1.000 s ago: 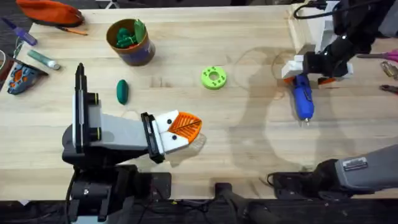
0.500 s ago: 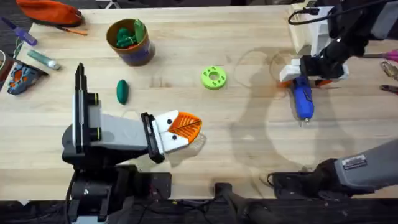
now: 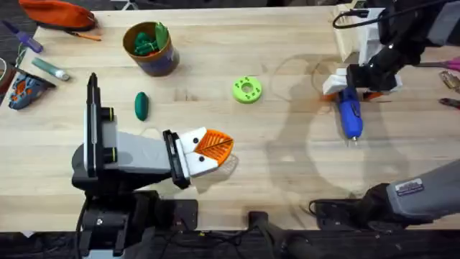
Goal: Pick up the gripper from the table and insert it into the empty holder that is missing its gripper. Then pick up a screw, insert it into the mounting hole, and use the screwdriver to tighten it. Finally, clean up the table by picking up the vegetable and placing it into the bucket.
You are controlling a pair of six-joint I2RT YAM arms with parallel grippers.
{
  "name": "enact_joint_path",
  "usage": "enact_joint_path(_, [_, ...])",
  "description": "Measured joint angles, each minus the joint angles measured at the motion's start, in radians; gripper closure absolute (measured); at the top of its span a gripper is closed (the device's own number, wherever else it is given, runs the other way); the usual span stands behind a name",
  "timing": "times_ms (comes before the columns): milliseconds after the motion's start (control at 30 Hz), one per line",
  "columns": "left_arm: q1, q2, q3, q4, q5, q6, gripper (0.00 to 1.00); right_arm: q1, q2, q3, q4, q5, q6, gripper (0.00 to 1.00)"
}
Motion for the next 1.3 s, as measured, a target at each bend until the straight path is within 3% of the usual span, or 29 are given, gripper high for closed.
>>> enact_joint_path(133, [0.0,0.0,0.0,0.0,0.0,0.0,0.989,0.003,0.001,0.0,-0.002,-0.008,0.0,0.107])
enact_joint_path(300, [0.0,0.0,0.0,0.0,0.0,0.0,0.989,0.024,0.002,0.0,-0.003,-0.013,0.0,0.388])
enact_joint_path(667, [0.0,0.0,0.0,0.0,0.0,0.0,0.989,0.037,0.005,0.0,-0.002,0.007,-0.015,0.763])
enact_joint_path(800, [0.0,0.0,0.0,0.0,0.0,0.0,0.989,0.037,0.011,0.0,-0.006,0.015,-0.018,0.973])
enact_joint_path(1300, [0.0,0.0,0.0,0.0,0.0,0.0,0.989,0.037,0.011,0.0,-0.014,0.015,-0.018,0.978])
